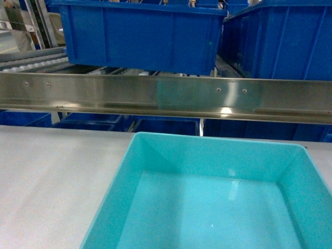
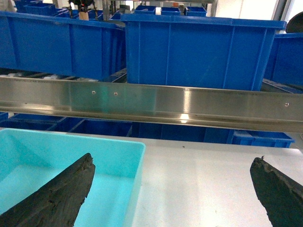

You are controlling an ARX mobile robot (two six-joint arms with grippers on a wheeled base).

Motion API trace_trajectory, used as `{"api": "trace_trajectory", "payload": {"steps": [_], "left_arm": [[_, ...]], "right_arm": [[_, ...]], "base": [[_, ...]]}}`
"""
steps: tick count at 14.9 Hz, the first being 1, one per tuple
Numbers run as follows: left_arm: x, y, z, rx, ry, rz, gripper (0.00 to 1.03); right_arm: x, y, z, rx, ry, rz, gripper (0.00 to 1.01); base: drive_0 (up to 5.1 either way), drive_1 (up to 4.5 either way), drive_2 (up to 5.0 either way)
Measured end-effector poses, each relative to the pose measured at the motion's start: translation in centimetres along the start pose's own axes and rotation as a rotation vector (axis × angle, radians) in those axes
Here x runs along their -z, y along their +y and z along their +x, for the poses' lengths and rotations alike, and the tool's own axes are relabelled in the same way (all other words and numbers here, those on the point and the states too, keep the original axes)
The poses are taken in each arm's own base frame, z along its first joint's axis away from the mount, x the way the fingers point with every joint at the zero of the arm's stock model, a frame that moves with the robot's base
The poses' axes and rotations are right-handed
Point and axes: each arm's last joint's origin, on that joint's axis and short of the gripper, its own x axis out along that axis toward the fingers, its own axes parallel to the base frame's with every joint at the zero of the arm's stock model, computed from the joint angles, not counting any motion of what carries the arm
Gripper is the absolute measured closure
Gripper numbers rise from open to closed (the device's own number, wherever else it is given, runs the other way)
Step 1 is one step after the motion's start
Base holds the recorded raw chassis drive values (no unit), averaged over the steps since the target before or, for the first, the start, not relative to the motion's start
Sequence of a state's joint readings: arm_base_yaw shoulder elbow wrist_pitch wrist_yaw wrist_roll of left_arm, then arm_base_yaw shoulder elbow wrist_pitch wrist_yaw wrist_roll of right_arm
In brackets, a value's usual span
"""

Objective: Organize blue bins on left shelf correctly

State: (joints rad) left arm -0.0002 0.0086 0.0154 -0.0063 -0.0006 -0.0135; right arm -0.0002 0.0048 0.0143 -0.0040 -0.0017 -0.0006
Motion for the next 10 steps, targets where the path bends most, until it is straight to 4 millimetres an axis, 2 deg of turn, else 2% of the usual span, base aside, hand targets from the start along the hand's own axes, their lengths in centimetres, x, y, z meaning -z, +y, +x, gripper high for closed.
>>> {"api": "trace_trajectory", "payload": {"steps": [10], "left_arm": [[0.00, 0.00, 0.00, 0.000, 0.000, 0.000, 0.05]], "right_arm": [[0.00, 0.00, 0.00, 0.000, 0.000, 0.000, 0.03]], "base": [[0.0, 0.00, 0.0]]}}
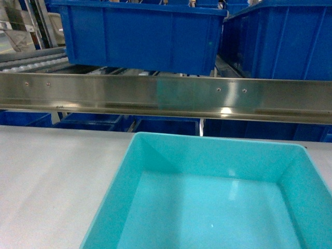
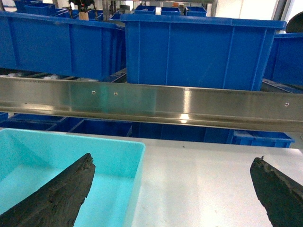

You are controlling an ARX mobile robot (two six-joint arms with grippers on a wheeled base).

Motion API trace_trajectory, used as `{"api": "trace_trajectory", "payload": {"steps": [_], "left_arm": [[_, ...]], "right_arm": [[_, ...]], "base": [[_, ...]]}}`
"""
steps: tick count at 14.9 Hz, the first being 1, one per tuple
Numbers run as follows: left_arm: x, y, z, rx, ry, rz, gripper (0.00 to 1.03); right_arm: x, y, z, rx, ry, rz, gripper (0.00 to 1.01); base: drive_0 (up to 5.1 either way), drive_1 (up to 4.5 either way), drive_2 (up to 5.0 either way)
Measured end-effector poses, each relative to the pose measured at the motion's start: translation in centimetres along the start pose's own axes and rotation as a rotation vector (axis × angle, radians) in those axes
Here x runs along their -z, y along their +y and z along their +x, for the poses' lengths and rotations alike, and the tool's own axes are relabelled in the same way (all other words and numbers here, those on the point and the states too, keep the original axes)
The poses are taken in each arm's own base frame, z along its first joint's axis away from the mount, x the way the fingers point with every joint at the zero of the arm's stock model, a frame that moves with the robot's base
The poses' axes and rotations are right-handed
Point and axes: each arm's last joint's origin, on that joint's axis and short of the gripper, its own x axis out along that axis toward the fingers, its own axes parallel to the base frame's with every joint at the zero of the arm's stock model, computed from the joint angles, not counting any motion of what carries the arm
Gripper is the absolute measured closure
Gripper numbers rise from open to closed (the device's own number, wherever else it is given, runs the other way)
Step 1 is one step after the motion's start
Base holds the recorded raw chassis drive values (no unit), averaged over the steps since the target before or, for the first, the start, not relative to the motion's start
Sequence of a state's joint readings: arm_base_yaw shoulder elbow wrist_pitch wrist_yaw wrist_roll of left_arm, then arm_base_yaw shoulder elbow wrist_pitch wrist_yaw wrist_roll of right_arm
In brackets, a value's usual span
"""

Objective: Organize blue bins on left shelf correctly

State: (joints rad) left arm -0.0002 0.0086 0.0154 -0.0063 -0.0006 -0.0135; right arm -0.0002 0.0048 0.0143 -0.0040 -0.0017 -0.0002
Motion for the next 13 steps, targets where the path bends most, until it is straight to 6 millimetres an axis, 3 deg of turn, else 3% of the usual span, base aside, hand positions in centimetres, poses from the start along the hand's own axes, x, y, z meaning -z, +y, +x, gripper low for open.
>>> {"api": "trace_trajectory", "payload": {"steps": [13], "left_arm": [[0.00, 0.00, 0.00, 0.000, 0.000, 0.000, 0.05]], "right_arm": [[0.00, 0.00, 0.00, 0.000, 0.000, 0.000, 0.03]], "base": [[0.0, 0.00, 0.0]]}}
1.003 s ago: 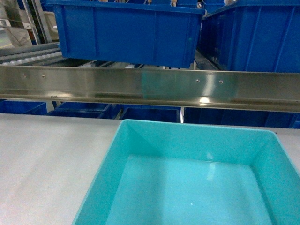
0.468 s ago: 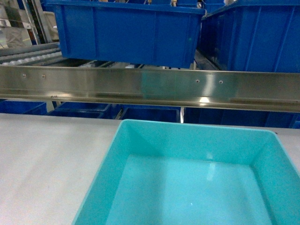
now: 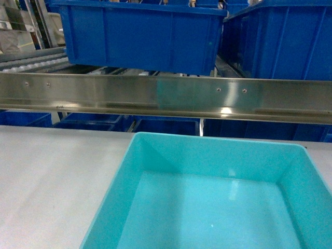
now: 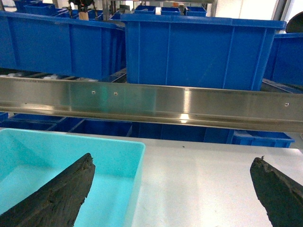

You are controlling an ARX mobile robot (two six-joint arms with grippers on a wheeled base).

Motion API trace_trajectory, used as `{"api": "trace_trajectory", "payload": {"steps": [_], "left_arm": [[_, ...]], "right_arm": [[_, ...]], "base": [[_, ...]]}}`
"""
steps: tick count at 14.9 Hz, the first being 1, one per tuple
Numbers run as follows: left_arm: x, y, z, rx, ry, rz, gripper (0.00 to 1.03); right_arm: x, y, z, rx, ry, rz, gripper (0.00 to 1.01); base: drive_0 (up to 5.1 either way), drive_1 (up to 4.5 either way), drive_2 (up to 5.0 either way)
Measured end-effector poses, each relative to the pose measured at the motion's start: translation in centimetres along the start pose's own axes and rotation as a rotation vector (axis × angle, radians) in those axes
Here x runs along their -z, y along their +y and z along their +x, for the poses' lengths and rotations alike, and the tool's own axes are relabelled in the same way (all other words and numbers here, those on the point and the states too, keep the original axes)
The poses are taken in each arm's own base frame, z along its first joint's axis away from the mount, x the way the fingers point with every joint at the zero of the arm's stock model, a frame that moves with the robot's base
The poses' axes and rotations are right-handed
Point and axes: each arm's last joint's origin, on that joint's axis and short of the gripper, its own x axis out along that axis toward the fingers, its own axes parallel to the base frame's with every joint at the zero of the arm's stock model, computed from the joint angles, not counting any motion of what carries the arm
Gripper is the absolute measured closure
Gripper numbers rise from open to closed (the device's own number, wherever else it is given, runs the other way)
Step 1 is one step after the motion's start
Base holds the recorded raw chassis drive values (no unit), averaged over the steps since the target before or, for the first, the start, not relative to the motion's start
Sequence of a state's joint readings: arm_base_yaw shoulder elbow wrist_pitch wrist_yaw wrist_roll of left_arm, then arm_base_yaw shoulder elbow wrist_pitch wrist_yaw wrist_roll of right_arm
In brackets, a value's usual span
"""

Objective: Organize blue bins on left shelf correctly

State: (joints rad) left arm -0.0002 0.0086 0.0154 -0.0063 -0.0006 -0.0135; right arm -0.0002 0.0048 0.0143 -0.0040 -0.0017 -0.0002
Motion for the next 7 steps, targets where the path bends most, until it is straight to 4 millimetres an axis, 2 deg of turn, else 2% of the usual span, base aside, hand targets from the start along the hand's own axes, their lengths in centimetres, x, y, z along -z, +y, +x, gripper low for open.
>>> {"api": "trace_trajectory", "payload": {"steps": [1, 2, 4, 5, 7], "left_arm": [[-0.1, 0.0, 0.1, 0.020, -0.012, -0.010, 0.05], [0.1, -1.3, 2.3, 0.133, 0.129, -0.053, 0.05], [-1.3, -2.4, 4.7, 0.204, 0.218, -0.057, 0.05], [-1.9, -3.8, 7.2, 0.252, 0.316, -0.050, 0.05], [-2.1, -5.2, 11.1, 0.302, 0.435, -0.055, 0.05]], "right_arm": [[0.0, -0.1, 0.0, -0.015, -0.006, 0.004, 0.03], [0.0, 1.1, 2.1, -0.119, 0.045, -0.015, 0.03], [-0.5, 1.7, 4.8, -0.162, 0.195, -0.033, 0.03], [-1.0, 2.3, 7.4, -0.211, 0.320, -0.040, 0.03], [-1.0, 1.9, 11.9, -0.210, 0.434, -0.017, 0.03]], "base": [[0.0, 0.00, 0.0], [0.0, 0.00, 0.0], [0.0, 0.00, 0.0], [0.0, 0.00, 0.0], [0.0, 0.00, 0.0]]}}
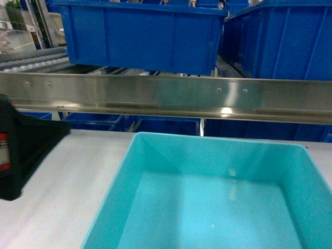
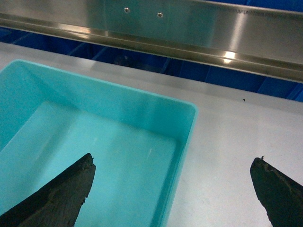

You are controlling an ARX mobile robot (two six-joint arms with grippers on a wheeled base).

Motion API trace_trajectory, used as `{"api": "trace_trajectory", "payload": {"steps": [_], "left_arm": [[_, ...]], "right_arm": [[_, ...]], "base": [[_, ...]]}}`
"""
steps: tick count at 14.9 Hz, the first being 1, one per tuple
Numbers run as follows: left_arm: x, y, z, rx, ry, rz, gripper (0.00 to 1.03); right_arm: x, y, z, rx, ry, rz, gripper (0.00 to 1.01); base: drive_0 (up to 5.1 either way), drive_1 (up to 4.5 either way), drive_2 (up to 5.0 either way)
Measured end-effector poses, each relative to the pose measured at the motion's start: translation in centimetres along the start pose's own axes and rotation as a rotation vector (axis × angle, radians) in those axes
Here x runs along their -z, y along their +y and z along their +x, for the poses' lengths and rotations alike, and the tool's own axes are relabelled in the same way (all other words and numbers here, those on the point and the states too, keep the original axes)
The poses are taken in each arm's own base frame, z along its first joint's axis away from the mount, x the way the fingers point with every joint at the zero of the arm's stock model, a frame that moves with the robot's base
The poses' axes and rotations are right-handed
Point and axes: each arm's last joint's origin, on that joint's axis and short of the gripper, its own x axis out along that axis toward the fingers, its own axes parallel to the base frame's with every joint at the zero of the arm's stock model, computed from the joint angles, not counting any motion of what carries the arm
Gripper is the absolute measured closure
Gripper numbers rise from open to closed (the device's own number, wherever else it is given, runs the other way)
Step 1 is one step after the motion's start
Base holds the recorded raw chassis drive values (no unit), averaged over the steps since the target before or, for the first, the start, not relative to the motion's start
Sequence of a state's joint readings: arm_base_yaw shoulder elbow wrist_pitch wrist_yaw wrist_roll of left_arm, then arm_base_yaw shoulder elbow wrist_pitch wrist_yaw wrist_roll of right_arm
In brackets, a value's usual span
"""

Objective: Organize blue bins on left shelf correctly

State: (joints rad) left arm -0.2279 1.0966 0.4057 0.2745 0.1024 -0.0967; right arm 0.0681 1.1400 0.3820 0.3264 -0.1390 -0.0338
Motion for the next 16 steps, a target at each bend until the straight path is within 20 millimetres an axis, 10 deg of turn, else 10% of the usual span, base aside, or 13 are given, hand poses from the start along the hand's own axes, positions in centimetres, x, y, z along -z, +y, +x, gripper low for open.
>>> {"api": "trace_trajectory", "payload": {"steps": [6, 16], "left_arm": [[2.7, -0.3, 10.2, 0.052, 0.456, -0.099, 0.05], [7.5, -3.2, 15.1, 0.075, 0.619, -0.060, 0.05]], "right_arm": [[3.5, -2.7, 8.1, 0.046, 0.294, 0.026, 0.03], [8.4, -4.8, 10.0, 0.057, 0.374, 0.036, 0.10]], "base": [[0.0, 0.00, 0.0], [0.0, 0.00, 0.0]]}}
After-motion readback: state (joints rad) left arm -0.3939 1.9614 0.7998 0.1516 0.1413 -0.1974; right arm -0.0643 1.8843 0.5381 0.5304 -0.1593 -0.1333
